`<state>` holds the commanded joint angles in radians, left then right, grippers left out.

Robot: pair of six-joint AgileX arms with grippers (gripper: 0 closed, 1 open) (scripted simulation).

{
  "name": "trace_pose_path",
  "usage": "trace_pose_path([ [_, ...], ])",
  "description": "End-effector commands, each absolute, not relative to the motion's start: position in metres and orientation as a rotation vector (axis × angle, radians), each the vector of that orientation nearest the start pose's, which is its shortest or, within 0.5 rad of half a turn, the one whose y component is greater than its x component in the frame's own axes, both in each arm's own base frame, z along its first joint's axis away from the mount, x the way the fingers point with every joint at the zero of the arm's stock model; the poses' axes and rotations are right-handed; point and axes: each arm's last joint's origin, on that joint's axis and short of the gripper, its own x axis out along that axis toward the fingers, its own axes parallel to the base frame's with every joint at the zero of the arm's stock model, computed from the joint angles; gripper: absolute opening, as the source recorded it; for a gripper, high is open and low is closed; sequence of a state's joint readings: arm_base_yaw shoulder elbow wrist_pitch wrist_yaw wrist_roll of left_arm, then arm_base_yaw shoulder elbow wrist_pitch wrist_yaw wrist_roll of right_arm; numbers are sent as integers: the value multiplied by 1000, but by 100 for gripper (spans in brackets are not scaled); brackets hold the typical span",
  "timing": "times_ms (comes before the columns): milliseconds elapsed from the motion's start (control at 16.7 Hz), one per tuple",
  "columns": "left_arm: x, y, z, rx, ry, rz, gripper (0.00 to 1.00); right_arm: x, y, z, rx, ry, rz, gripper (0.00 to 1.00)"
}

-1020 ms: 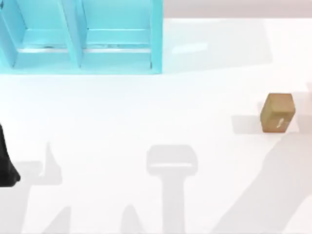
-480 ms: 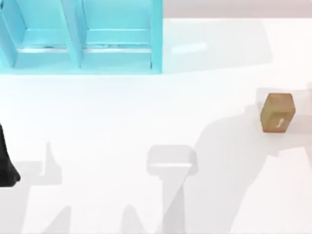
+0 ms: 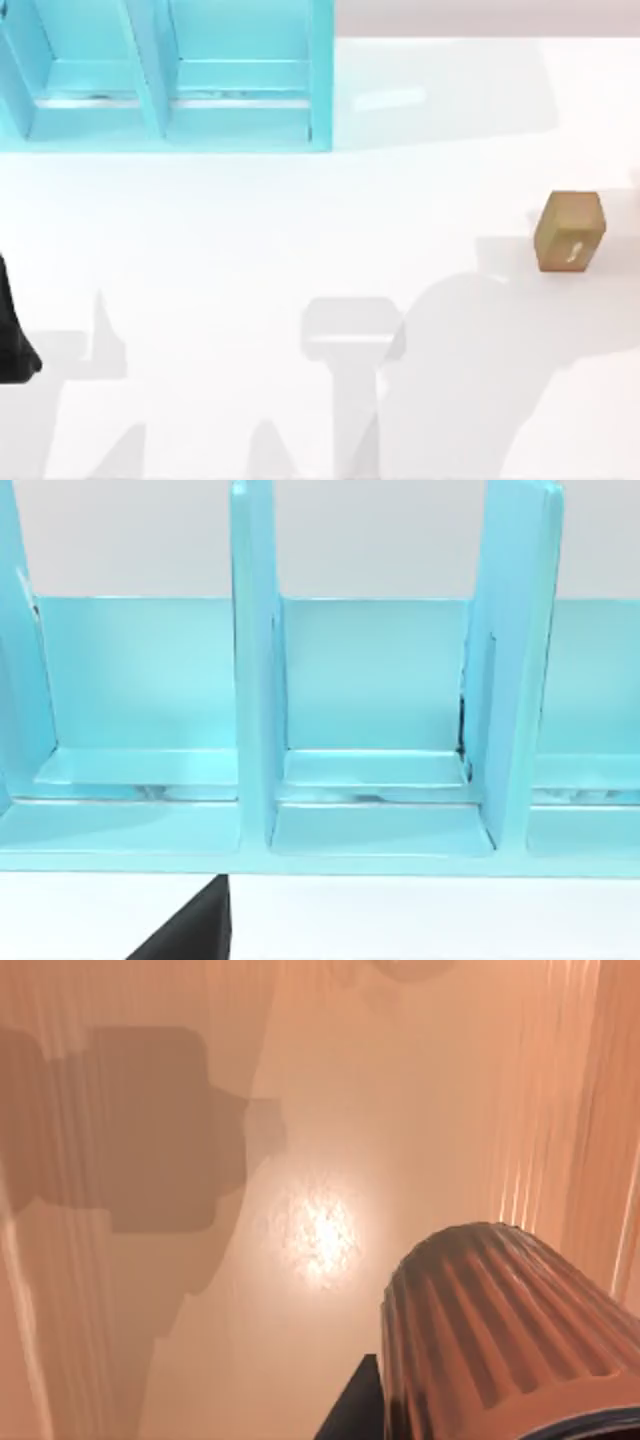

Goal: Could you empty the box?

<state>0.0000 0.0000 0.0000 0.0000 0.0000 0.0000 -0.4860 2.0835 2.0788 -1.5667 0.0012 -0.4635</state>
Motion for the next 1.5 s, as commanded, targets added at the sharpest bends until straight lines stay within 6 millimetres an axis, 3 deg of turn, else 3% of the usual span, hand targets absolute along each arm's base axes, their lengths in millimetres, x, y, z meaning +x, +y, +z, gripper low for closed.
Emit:
trace_pose_path([
  [300,106,-1,160,0,0,0,100,362,-177,286,12,1578,-7,0],
  [480,106,-1,160,0,0,0,100,384,-146,277,3,1580,-14,0],
  [660,106,-1,160,0,0,0,100,413,-76,265,-14,1575,-25,0],
  [840,106,-1,160,0,0,0,100,431,27,246,-27,1565,-38,0],
  [1020,106,-1,160,0,0,0,100,422,137,221,-31,1552,-45,0],
  [1140,106,-1,160,0,0,0,100,405,195,208,-26,1535,-41,0],
  [1320,106,-1,160,0,0,0,100,383,247,200,-5,1500,-22,0],
  [1500,106,-1,160,0,0,0,100,377,259,201,6,1486,-12,0],
])
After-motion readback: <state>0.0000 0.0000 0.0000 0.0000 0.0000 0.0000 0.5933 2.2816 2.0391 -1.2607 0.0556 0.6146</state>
